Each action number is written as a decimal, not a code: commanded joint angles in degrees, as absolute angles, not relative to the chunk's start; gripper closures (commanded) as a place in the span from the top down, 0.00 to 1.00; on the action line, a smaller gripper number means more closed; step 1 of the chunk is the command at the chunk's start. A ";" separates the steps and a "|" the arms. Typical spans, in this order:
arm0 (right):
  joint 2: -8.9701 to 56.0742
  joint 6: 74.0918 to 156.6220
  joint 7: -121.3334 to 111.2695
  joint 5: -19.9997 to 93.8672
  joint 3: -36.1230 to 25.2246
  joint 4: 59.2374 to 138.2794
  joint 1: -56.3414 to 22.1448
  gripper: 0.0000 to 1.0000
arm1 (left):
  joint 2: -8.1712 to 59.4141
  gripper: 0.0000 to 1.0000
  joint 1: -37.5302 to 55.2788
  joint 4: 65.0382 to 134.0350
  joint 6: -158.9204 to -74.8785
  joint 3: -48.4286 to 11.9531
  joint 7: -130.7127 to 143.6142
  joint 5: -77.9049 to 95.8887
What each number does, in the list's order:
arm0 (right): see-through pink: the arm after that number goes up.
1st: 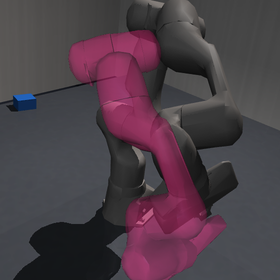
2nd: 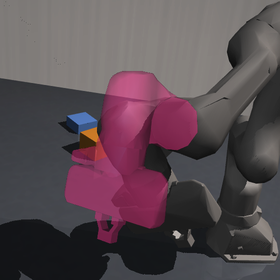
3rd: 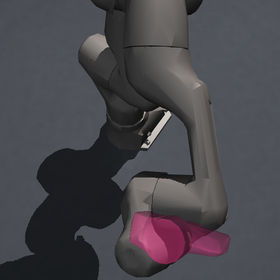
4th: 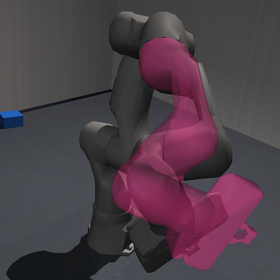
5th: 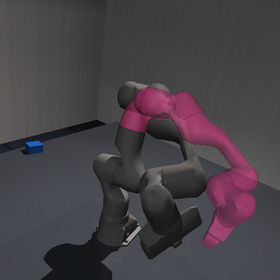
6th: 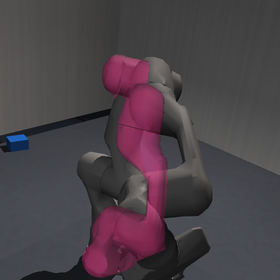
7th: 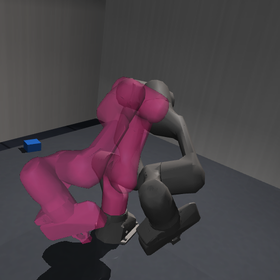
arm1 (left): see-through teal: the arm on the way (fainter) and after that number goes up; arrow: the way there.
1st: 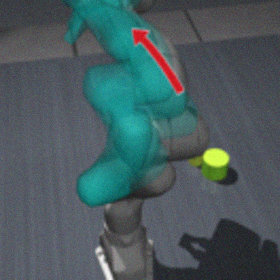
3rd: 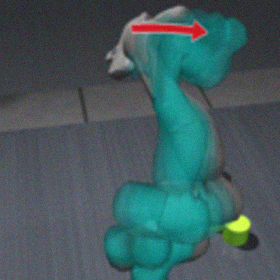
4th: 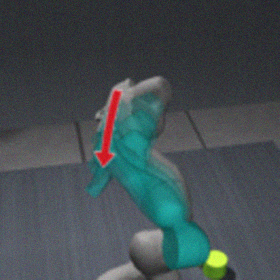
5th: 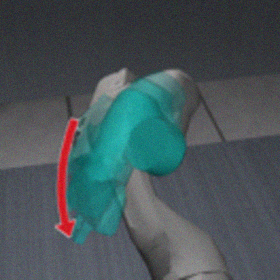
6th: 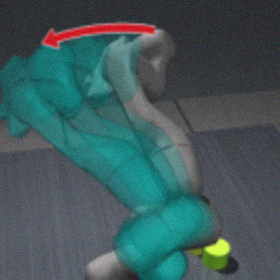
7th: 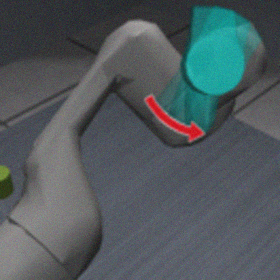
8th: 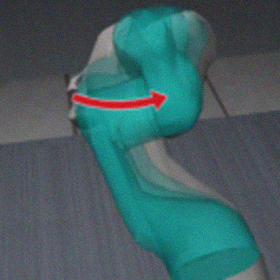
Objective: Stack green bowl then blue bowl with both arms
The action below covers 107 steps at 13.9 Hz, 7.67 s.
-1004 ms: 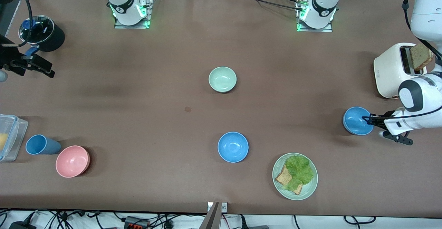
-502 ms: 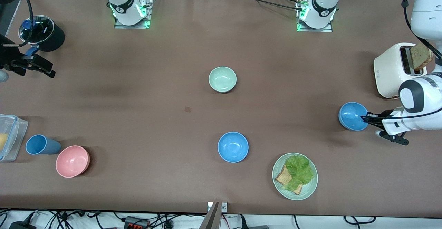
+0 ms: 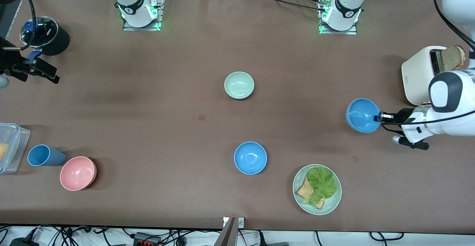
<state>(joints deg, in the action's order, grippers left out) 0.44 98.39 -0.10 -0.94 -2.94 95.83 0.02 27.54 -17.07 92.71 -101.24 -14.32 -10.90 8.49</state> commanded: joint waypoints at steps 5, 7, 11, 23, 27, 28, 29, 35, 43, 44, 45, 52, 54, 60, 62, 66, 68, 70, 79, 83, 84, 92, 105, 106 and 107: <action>0.17 98.53 -0.26 -1.67 -2.90 95.71 -0.09 1.00 | 23.99 0.00 -17.23 94.75 -101.24 -28.45 19.38 9.93; 0.18 98.52 -0.26 -1.67 -2.90 95.71 0.09 1.00 | 24.61 0.00 -16.62 94.75 -104.13 -33.11 29.74 9.84; 0.35 98.61 -0.26 -1.67 -2.90 95.71 0.09 1.00 | 24.44 0.00 -9.68 94.66 -108.28 -34.01 39.73 9.06; 0.62 98.26 -0.26 -1.67 -2.90 95.71 0.09 1.00 | 17.40 0.00 -2.02 112.83 -127.58 -39.54 49.46 8.79; 0.70 98.52 -0.26 -1.67 -2.90 95.71 0.09 1.00 | 18.10 0.00 -0.19 116.01 -133.14 -40.25 54.20 8.79; 1.05 98.53 -0.26 -1.67 -2.90 95.71 0.09 1.00 | 18.28 0.00 1.56 116.97 -135.24 -40.17 56.40 8.79; 1.14 98.53 -0.26 -1.67 -2.90 95.71 -0.09 1.00 | 18.80 0.00 1.84 117.77 -136.57 -40.17 57.03 8.79; 1.14 98.35 -0.26 -1.67 -2.90 95.71 -0.09 1.00 | 22.85 0.00 3.60 118.04 -140.88 -40.08 61.70 8.79; 1.14 98.35 -0.26 -1.67 -2.90 95.71 -0.09 1.00 | 25.22 0.00 5.71 119.00 -144.39 -39.64 61.79 8.70; 1.14 98.35 -0.26 -1.67 -2.90 95.71 -0.09 1.00 | 25.31 0.00 5.71 119.44 -145.36 -39.55 61.79 8.70; 1.14 98.35 -0.26 -1.67 -2.90 95.71 -0.09 1.00 | 25.31 0.00 5.71 119.79 -145.55 -39.46 61.70 8.70; 1.14 98.26 -0.18 -1.67 -2.90 95.62 -0.09 1.00 | 26.46 0.00 5.63 119.88 -145.72 -39.29 61.70 6.24; 1.14 98.35 -0.18 -1.67 -2.90 95.62 -0.09 1.00 | 27.15 0.00 5.63 119.80 -145.72 -39.11 61.70 6.15; 1.14 98.61 -0.18 -1.67 -2.90 95.62 -0.09 1.00 | 27.33 0.13 5.54 119.79 -146.16 -38.15 61.96 6.15; 1.14 98.53 -0.18 -1.67 -2.90 95.62 -0.09 1.00 | 27.42 0.30 5.28 119.53 -146.08 -38.06 64.32 6.07; 1.14 98.61 -0.09 -1.58 -2.81 95.62 -0.26 1.00 | 26.81 0.34 4.83 118.92 -145.37 -38.14 65.65 6.06; 1.14 98.61 -0.09 -1.58 -2.81 95.62 -0.26 1.00 | 25.93 0.34 4.66 118.83 -144.33 -38.23 65.74 6.06; 1.23 98.61 -0.09 -1.58 -2.81 95.62 -0.26 1.00 | 25.14 0.35 3.26 116.99 -140.56 -38.41 65.74 6.06; 1.41 98.70 -0.09 -1.58 -2.81 95.62 -0.26 1.00 | 22.06 0.35 -4.73 100.57 -113.41 -39.02 60.05 6.24; 1.49 98.96 -0.09 -1.41 -2.81 95.62 -0.18 1.00 | 22.50 0.48 -7.64 90.12 -101.99 -38.67 52.07 6.15; 1.41 98.96 0.09 -1.23 -2.81 95.54 -0.18 1.00 | 22.67 0.63 -8.43 87.83 -98.73 -38.41 48.29 6.15; 1.06 98.18 -0.17 -1.32 -2.90 95.27 -0.09 1.00 | 23.55 1.00 -14.94 79.81 -89.03 -37.35 29.89 -2.54; 0.62 96.50 -0.35 -1.58 -2.81 95.27 -0.18 1.00 | 7.93 1.00 -5.80 92.70 -102.20 -15.84 21.27 -1.59; 0.53 96.59 -0.35 -1.58 -2.81 95.27 -0.18 1.00 | 6.17 1.00 -5.63 93.86 -102.13 -14.69 21.27 -1.50; 0.44 96.33 -0.35 -1.58 -2.90 95.27 -0.18 1.00 | 5.11 1.00 -5.63 94.22 -101.78 -14.42 21.36 -1.49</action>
